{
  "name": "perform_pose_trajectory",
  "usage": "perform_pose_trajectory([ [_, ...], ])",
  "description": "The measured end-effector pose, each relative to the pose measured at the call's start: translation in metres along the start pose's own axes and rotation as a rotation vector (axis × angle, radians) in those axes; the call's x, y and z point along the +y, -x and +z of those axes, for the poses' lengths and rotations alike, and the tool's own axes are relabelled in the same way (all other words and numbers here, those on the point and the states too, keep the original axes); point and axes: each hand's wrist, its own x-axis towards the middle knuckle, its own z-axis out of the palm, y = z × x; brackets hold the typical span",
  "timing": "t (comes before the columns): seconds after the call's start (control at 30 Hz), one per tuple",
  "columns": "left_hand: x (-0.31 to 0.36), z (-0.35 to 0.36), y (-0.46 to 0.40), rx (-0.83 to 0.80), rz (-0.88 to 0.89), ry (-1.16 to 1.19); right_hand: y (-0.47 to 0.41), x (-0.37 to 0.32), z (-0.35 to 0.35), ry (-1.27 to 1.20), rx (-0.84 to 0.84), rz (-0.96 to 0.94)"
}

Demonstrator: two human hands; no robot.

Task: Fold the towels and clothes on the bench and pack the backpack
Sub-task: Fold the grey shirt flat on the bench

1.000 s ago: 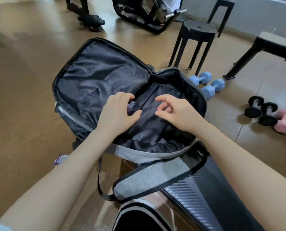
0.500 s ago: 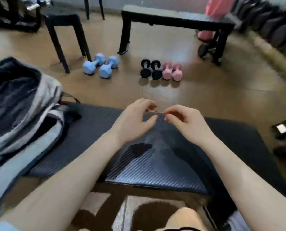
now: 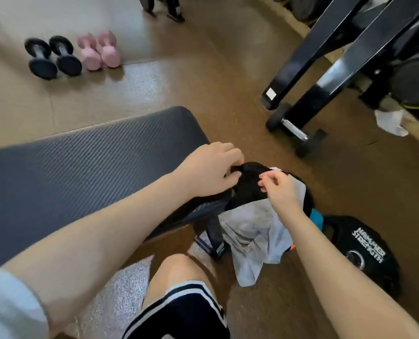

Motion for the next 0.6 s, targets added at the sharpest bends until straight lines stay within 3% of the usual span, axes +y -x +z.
perform_pose_trajectory([
  [0.13, -0.004, 0.026, -0.044, -0.178, 0.090, -0.235, -0.021, 0.071, 0.011, 0.237, -0.147, 0.083],
  [0.23, -0.010, 0.043, -0.058, -0.344, 0.036, -0.216, -0.040, 0.114, 0.023, 0.430, -0.251, 0.125],
  [0.33, -0.016, 0.051, -0.058, -0.243, 0.074, -0.180, -0.053, 0.154, 0.031, 0.697, -0.381, 0.109],
  [0.43, -0.020, 0.054, -0.056, -0.133, 0.119, -0.146, -0.055, 0.184, 0.037, 1.045, -0.513, -0.024],
  [0.6, -0.025, 0.060, -0.057, -0.101, 0.130, -0.149, -0.065, 0.209, 0.041, 1.288, -0.442, -0.310],
])
